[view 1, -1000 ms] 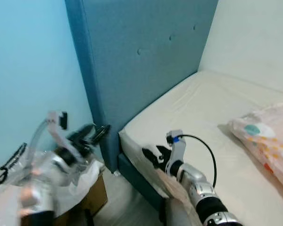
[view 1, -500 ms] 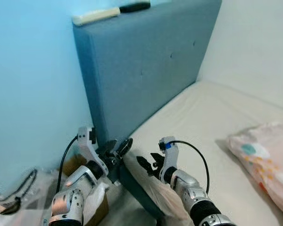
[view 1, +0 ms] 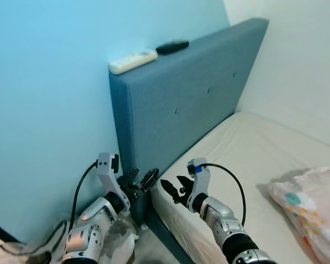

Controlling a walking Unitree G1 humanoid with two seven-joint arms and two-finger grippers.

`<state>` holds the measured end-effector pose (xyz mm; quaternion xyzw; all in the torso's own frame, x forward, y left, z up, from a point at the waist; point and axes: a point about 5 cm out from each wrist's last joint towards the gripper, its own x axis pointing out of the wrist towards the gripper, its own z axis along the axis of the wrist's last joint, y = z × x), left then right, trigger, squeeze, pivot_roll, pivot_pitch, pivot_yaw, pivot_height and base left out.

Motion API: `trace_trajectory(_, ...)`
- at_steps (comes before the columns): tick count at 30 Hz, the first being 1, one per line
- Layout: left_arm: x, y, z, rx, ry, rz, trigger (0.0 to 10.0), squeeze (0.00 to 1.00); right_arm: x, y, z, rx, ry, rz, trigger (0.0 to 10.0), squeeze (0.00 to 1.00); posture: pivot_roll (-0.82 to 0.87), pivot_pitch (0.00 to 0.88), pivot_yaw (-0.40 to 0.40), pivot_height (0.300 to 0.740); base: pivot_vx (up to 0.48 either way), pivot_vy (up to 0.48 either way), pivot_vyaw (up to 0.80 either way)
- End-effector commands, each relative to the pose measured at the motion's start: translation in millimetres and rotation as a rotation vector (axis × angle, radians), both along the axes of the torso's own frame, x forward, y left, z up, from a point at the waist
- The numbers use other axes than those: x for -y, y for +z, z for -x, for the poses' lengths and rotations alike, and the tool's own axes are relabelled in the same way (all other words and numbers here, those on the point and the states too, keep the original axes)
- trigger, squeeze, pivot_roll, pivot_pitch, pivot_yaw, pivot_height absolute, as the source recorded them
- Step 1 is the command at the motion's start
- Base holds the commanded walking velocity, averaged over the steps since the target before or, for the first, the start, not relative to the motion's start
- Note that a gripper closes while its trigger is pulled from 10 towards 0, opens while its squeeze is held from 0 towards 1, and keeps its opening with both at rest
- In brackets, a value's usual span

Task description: Clean up the room

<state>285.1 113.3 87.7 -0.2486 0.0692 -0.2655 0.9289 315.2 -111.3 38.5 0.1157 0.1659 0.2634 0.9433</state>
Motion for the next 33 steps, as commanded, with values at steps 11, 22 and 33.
trace_trajectory(11, 8.6, -23.5, 9.7, -0.053, -0.040, -0.058, 10.0, 0.00, 8.0, -19.5, 9.1, -0.076, -0.058, 0.085, 10.0, 0.00, -0.02, 0.030, -0.051, 0.740, 0.000, 0.000, 0.00)
trace_trajectory(22, -27.7, -45.9, 7.6, -0.128, 0.106, -0.149, 10.0, 0.00, 40.4, -55.6, 36.7, -0.261, -0.177, 0.187, 10.0, 0.00, -0.01, 0.024, -0.053, 0.740, 0.000, 0.000, -0.33)
trace_trajectory(33, -34.2, -66.4, 14.6, -0.191, 0.151, -0.194, 10.0, 0.00, 67.6, -86.1, 71.2, -0.438, -0.317, 0.303, 10.0, 0.00, 0.00, 0.021, -0.052, 0.740, 0.000, 0.000, -0.61)
